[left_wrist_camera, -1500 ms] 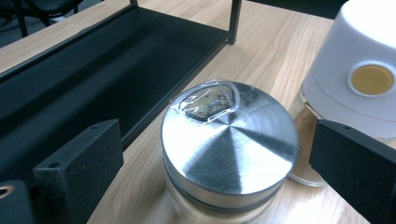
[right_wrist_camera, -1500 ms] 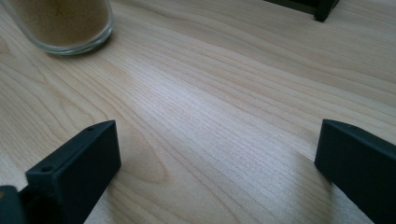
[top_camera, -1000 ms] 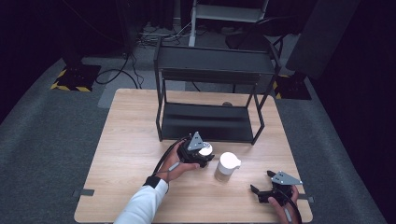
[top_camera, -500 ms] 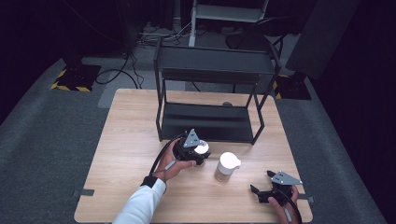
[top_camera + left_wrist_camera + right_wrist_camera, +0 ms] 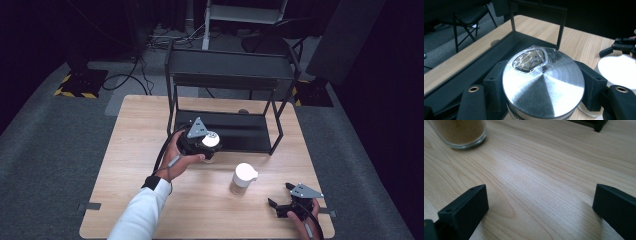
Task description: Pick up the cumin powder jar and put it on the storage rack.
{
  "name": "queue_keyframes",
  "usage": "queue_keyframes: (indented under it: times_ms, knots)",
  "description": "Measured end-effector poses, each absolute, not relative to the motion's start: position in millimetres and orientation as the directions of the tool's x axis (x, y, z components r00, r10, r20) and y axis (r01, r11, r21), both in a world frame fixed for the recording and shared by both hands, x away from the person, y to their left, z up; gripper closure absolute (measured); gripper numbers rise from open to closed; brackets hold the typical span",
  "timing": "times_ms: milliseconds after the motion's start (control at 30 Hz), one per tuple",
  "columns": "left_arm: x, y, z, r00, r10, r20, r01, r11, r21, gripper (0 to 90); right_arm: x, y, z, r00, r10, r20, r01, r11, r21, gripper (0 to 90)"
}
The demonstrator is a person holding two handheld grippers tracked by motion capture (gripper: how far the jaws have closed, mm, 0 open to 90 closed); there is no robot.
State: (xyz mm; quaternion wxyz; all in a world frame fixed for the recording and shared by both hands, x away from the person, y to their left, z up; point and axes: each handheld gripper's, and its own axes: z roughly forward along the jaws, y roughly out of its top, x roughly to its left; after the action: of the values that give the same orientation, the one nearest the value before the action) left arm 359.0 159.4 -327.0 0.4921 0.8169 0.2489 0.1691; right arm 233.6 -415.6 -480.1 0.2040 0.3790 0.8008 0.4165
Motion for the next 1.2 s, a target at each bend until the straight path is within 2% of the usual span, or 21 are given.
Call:
queue_keyframes:
  times_ms: [433, 700, 900, 1200]
  knots:
    - [372.3, 176.9, -257.4, 0.803, 0.596, 0.036, 0.2, -0.326, 0.924, 34.1, 233.8, -415.6, -480.1, -0.629, 0.777, -0.009, 0.438, 0.364, 0.822, 0.1]
    - [386.8, 181.8, -215.2, 0.8, 0.599, 0.036, 0.201, -0.324, 0.924, 34.2, 234.7, -416.3, -480.0, -0.633, 0.774, -0.009, 0.437, 0.366, 0.821, 0.1]
    - [395.2, 183.4, -191.1, 0.8, 0.6, 0.019, 0.205, -0.302, 0.931, 34.3, 234.9, -416.4, -480.0, -0.633, 0.774, -0.01, 0.436, 0.367, 0.822, 0.2]
    - [406.0, 178.3, -160.2, 0.804, 0.592, 0.042, 0.193, -0.329, 0.924, 34.4, 235.1, -416.5, -480.0, -0.634, 0.773, -0.01, 0.436, 0.367, 0.822, 0.2]
